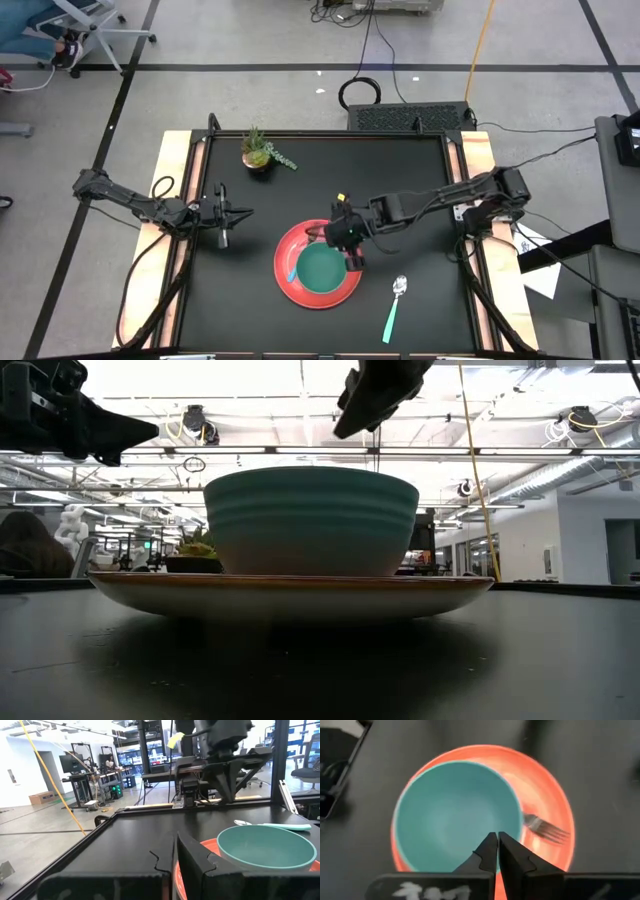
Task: Set table place
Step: Put the blue spoon into the green bowl
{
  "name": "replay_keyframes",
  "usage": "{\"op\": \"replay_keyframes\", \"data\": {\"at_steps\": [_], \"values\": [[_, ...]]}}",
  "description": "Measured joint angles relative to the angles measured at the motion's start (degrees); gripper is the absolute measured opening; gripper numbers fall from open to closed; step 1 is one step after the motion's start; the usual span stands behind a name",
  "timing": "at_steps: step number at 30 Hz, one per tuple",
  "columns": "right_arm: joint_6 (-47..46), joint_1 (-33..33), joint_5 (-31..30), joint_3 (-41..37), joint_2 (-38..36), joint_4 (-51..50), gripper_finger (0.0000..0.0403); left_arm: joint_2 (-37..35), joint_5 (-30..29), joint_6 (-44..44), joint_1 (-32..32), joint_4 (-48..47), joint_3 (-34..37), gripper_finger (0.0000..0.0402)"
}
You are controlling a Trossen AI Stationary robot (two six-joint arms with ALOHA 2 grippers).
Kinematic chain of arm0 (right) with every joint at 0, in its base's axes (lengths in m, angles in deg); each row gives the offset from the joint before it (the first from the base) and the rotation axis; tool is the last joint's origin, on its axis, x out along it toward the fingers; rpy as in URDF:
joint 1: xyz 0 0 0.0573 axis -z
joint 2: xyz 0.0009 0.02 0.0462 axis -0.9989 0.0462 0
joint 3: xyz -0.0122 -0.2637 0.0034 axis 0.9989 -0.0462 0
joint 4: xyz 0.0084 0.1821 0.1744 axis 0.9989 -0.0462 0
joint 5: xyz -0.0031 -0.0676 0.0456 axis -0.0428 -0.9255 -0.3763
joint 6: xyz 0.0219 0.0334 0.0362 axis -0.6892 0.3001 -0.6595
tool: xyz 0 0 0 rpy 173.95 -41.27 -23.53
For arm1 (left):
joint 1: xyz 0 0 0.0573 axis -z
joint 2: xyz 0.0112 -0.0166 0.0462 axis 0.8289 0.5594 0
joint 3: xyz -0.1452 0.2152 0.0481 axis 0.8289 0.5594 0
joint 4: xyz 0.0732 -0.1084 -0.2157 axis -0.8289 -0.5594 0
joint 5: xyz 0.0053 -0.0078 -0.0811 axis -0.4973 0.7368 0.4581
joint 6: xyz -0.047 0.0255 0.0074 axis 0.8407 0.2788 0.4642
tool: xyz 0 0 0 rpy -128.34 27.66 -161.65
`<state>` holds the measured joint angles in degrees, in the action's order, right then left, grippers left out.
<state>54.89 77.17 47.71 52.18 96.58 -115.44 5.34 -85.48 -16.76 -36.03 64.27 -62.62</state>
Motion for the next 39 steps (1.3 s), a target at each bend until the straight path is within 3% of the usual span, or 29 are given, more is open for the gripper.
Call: {"op": "replay_keyframes", "data": {"at_steps": [7,14,29,34,39], "values": [[-2.5,-3.5,-0.1,-5.1,0.0,4.5,0.0002,0.0,0.0,0.0,0.0,0.0,0.0,0.0028],[-4.8,-5.0,-0.3,-13.3,-1.4,16.0,0.0001,0.0,0.0,0.0,0.0,0.0,0.0,0.0028],[-6.5,-5.5,-0.5,-42.7,-23.0,52.2,0.0001,0.3,-0.5,-0.1,0.0,-0.5,0.0,0.0028],[-8.3,-5.5,-3.6,-49.3,-27.6,57.1,0.0001,0.3,-0.8,-0.7,0.0,-0.5,0.0,0.0028],[-8.2,-5.4,-6.2,-51.1,-28.8,58.4,0.0001,0.3,-1.4,-0.7,0.0,-0.4,0.0,0.0028]]}}
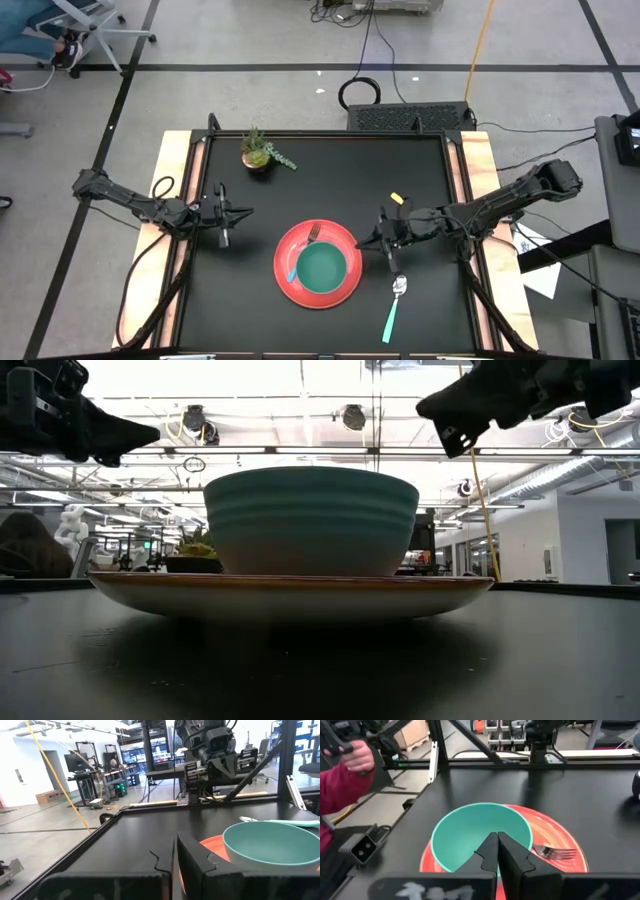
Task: Set table place
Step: Put the blue spoon into the green bowl
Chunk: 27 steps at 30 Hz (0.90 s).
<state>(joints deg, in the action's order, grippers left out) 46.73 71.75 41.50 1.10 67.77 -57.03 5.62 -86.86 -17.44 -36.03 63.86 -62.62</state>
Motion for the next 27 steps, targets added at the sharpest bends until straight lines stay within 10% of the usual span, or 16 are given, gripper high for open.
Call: {"op": "replay_keyframes", "data": {"at_steps": [17,27], "values": [[5.9,-0.4,-0.5,-14.7,0.1,29.2,0.0000,0.0,-0.3,-1.3,0.0,1.3,0.0,0.0028],[7.8,4.1,-5.1,-16.7,-14.0,18.4,0.0000,0.0,-0.3,-1.3,0.0,1.2,0.0,0.0028]]}}
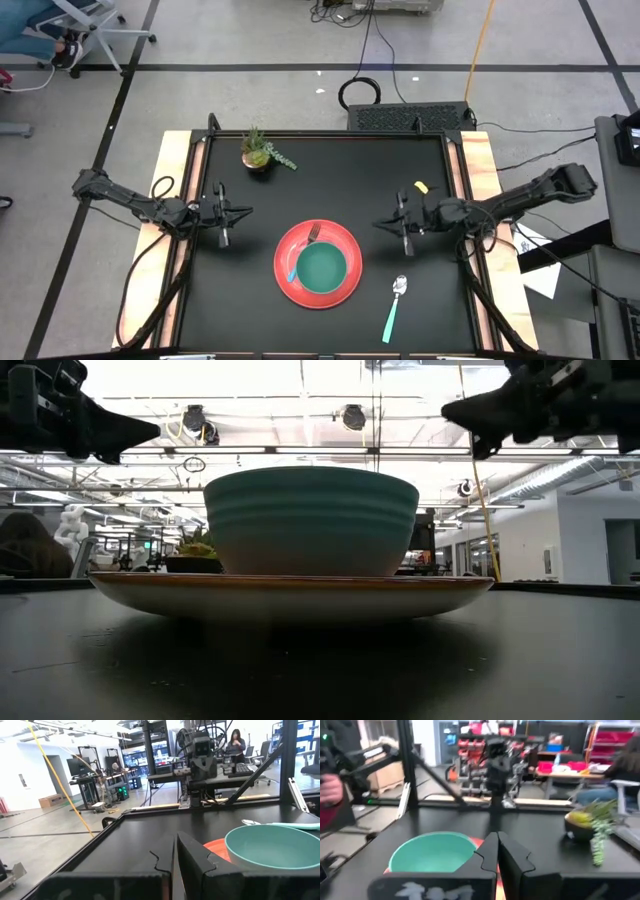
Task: Set table place
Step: Put the blue spoon into the green bowl
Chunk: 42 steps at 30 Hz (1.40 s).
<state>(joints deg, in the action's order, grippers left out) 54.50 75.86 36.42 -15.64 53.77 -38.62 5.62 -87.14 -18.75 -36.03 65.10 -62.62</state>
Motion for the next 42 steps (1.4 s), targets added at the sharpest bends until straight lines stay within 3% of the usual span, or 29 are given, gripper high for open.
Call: {"op": "replay_keyframes", "data": {"at_steps": [6,10,16,23,33,42], "values": [[-1.3,-0.3,0.3,-3.3,-8.1,-0.8,0.0000,0.0,0.0,0.7,0.0,-1.2,0.0,0.0028],[-2.4,-1.8,-2.9,-6.9,-11.0,-0.6,0.0000,0.0,0.0,1.5,0.0,-1.3,0.0,0.0028],[-3.5,-6.6,-11.9,-9.4,-12.1,0.2,0.0000,0.0,0.0,2.0,0.0,-1.3,0.0,0.0028],[2.0,-15.8,-24.7,-9.6,-12.6,0.8,0.0000,0.0,0.0,3.3,0.0,-1.4,0.0,0.0028],[1.6,-24.4,-24.8,-9.2,-11.8,-2.2,0.0000,0.0,0.0,4.1,0.0,-1.4,0.0,0.0028],[-1.9,-30.2,-24.5,3.2,-6.8,-23.2,0.0000,0.0,0.0,4.1,0.0,-1.8,0.0,0.0028]]}}
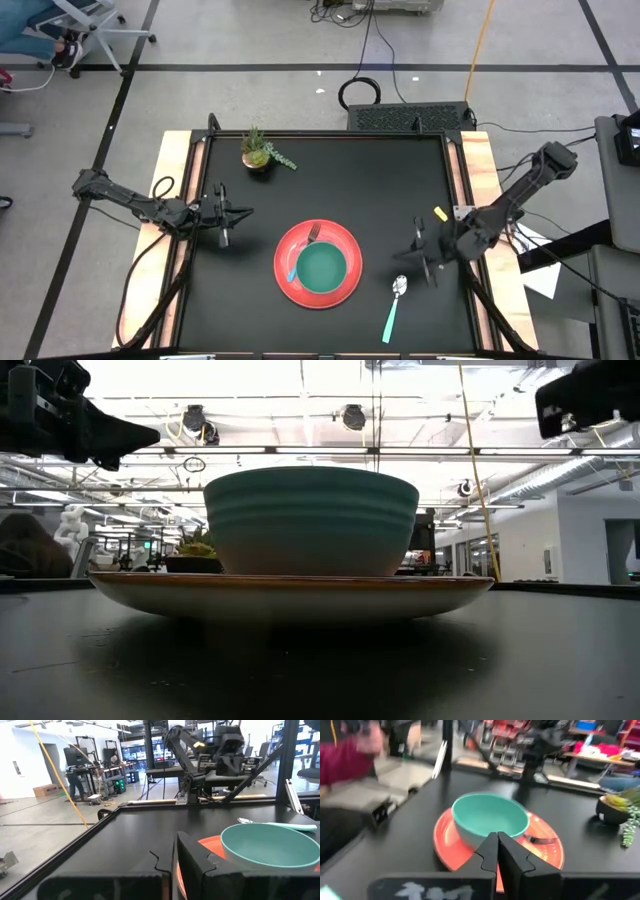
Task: Set table place
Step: Put the blue spoon into the green bowl
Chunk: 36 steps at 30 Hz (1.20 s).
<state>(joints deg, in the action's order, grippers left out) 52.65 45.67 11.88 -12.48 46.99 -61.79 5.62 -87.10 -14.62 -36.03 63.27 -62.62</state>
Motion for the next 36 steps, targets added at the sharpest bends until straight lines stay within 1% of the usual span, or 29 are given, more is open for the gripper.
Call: {"op": "replay_keyframes", "data": {"at_steps": [1,4,6,12,15,17,19,21,23,27,30,33,36], "values": [[0.0,-0.4,0.2,1.9,0.8,-3.7,0.0000,0.0,0.0,0.0,0.0,0.0,0.0,0.0028],[-0.7,-0.4,4.4,7.2,3.1,-14.7,0.0000,0.0,0.0,0.0,0.0,0.0,0.0,0.0028],[-2.5,0.0,6.5,10.6,4.5,-19.1,0.0000,0.0,0.0,0.1,0.0,0.0,0.0,0.0028],[1.4,1.0,10.9,17.4,9.1,-23.5,0.0000,0.0,0.0,0.2,0.0,0.1,0.0,0.0028],[4.8,1.7,12.0,18.6,11.3,-26.2,0.0000,0.0,0.0,0.2,0.0,0.2,0.0,0.0028],[4.9,2.5,13.2,18.9,12.6,-27.4,0.0000,0.0,0.0,0.5,0.0,0.9,0.0,0.0028],[2.3,3.9,15.9,20.3,13.9,-29.0,0.0000,0.0,0.0,0.5,0.0,1.4,0.0,0.0028],[-2.6,5.7,17.2,22.7,15.6,-32.7,0.0000,0.0,0.0,0.5,0.0,1.7,0.0,0.0028],[-4.7,7.4,20.3,25.7,17.8,-38.9,0.0000,0.0,0.0,0.6,0.0,2.1,0.0,0.0028],[-3.7,8.9,26.0,31.3,21.8,-49.1,0.0000,0.0,0.0,0.7,0.0,2.8,0.0,0.0028],[-0.4,9.1,27.1,34.5,24.0,-52.8,0.0001,0.0,0.0,0.9,0.0,2.8,0.0,0.0028],[1.1,9.1,27.0,37.0,25.2,-57.1,0.0013,0.0,0.0,1.6,0.0,2.7,0.0,0.0028],[2.2,9.0,27.6,38.3,26.1,-58.7,0.0043,0.0,-0.1,2.0,0.0,2.5,0.0,0.0028]]}}
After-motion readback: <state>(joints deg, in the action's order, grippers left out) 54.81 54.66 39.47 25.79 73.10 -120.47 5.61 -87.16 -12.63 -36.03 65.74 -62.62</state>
